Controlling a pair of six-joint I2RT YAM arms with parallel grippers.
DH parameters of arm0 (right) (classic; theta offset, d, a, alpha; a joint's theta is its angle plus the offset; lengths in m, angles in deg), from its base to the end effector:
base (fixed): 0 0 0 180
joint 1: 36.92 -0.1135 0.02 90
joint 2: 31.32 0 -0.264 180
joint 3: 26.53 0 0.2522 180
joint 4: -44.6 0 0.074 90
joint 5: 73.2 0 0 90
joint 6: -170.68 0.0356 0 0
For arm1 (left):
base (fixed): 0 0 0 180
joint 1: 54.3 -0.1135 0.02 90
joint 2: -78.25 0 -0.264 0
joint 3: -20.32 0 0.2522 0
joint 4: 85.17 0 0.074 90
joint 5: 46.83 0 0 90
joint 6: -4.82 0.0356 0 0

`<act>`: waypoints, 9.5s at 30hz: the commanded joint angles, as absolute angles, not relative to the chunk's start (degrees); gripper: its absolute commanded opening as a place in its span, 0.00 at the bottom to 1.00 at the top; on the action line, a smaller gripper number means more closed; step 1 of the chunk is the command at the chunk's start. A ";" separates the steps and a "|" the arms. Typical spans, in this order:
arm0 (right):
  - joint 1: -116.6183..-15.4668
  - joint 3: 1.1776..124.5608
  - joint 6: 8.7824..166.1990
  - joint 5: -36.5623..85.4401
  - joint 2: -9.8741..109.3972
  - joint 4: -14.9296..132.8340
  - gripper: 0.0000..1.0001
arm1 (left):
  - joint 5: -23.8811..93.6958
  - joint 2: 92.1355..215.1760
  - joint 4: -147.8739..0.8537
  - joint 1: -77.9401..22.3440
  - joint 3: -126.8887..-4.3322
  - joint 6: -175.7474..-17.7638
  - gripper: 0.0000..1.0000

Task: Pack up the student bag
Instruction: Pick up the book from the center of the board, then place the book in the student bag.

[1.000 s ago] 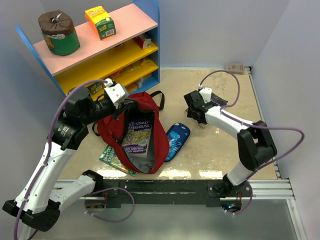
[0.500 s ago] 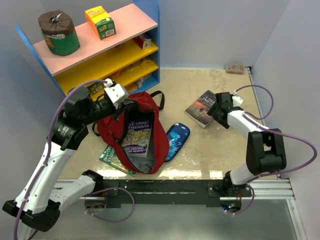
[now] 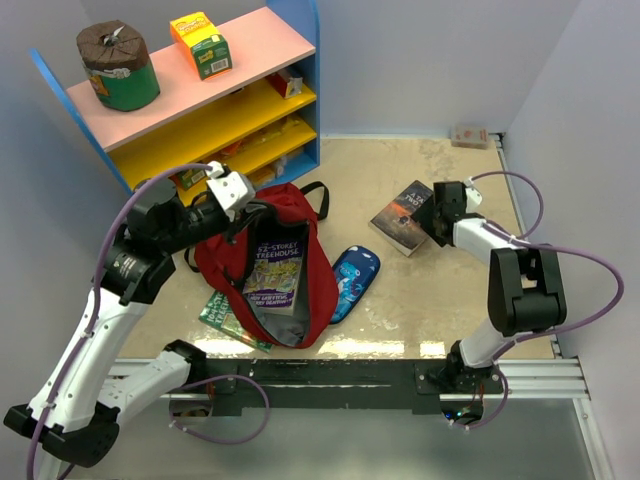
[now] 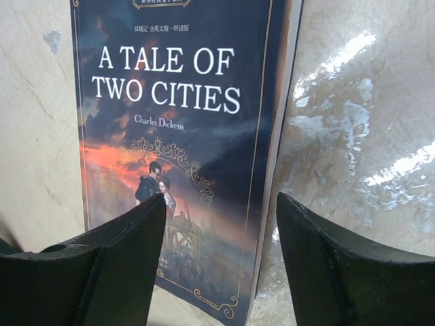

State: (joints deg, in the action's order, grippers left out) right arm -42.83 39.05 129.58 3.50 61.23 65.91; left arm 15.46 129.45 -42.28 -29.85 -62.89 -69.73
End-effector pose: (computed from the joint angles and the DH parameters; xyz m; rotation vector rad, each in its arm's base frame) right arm 0.3279 0.0257 0.1818 0.9739 2.1834 0.1717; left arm 0.1498 -0.0863 0.4330 0.9237 1.5093 -0.5387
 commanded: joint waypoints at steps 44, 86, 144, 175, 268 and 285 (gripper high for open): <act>-42.19 39.44 127.52 16.71 54.64 51.76 0.60 | 11.00 127.03 -51.19 -30.22 -61.47 -73.13 0.00; -48.42 46.72 125.42 8.36 59.57 56.15 0.00 | 10.21 126.33 -50.67 -30.74 -59.28 -71.82 0.00; -96.67 73.91 120.14 37.27 46.64 84.03 0.00 | 18.65 124.22 -55.85 -31.36 -52.50 -73.57 0.00; -98.00 49.82 120.13 13.72 53.15 89.03 0.73 | 13.99 124.04 -52.42 -31.62 -55.67 -74.63 0.00; -101.51 49.03 108.54 -11.93 64.49 47.27 0.00 | -3.16 124.13 -51.62 -31.45 -54.71 -70.50 0.06; -121.11 32.41 85.43 6.85 43.46 54.13 0.55 | 17.07 132.74 -62.44 -31.53 -60.74 -75.60 0.05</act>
State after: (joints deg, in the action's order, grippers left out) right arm -119.00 31.16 94.50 -4.30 38.55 50.11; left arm 14.74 131.18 -54.15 -31.42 -52.09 -73.69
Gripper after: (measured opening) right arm 0.538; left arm 0.076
